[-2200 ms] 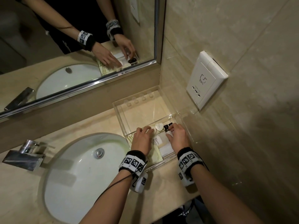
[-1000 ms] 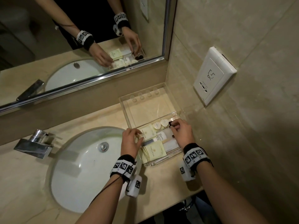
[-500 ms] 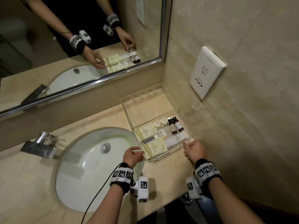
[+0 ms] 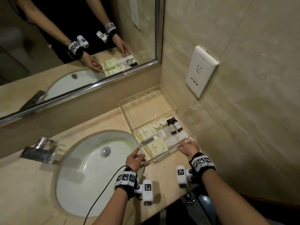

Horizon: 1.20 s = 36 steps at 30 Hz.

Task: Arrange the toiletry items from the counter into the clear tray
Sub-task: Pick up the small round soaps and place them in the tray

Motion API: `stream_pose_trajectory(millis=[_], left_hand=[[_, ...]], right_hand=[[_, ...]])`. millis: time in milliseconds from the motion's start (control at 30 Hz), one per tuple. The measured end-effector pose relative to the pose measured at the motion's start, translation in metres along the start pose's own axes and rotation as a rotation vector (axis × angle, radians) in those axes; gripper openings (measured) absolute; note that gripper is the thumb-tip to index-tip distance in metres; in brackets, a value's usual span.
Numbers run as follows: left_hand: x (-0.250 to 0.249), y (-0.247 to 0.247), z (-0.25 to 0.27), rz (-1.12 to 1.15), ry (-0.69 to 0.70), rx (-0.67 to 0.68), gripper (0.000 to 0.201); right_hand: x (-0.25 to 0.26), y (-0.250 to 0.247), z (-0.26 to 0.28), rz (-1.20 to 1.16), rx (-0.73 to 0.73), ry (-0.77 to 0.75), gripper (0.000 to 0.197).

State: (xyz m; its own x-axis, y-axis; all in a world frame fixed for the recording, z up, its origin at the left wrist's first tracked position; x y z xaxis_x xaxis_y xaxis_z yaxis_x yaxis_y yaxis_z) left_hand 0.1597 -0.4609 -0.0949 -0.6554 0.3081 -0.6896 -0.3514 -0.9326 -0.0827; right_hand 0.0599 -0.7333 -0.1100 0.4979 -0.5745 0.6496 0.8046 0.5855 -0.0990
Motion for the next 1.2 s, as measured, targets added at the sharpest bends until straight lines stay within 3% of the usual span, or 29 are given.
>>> stream_pose_trajectory(millis=[100, 167, 400, 767, 1033, 1200], left_hand=[[0.000, -0.001, 0.001, -0.006, 0.008, -0.012, 0.057], [-0.001, -0.002, 0.001, 0.001, 0.018, -0.017, 0.057], [-0.013, -0.004, -0.007, -0.020, 0.069, -0.046, 0.056], [-0.037, -0.009, -0.026, -0.064, 0.094, -0.084, 0.053], [-0.055, -0.017, -0.043, -0.038, 0.068, -0.116, 0.052], [-0.058, -0.023, -0.053, 0.045, 0.029, -0.178, 0.048]], right_hand=[[0.002, 0.000, 0.006, -0.106, -0.018, 0.013, 0.032], [0.002, -0.001, 0.009, -0.169, -0.025, 0.018, 0.037], [0.008, 0.003, 0.014, -0.278, -0.010, 0.020, 0.026], [0.028, 0.026, -0.007, -0.153, 0.043, -0.018, 0.026], [0.046, 0.054, -0.016, -0.227, 0.067, 0.010, 0.005], [0.051, 0.073, -0.023, -0.172, 0.080, 0.025, 0.032]])
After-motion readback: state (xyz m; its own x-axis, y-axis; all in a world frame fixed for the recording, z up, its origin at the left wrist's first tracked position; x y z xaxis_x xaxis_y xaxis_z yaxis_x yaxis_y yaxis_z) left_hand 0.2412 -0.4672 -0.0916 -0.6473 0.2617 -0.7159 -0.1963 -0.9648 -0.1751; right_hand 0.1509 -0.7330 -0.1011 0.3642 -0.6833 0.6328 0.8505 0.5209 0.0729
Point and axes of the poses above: each hand's wrist, its own z-axis away from the middle knuckle, its own y-axis out of the palm, x = y × z, the point moved 10 cm from there along -z, towards the middle knuckle, and after that the axes turned 10 degrees about -z, right-handed, at the moved point
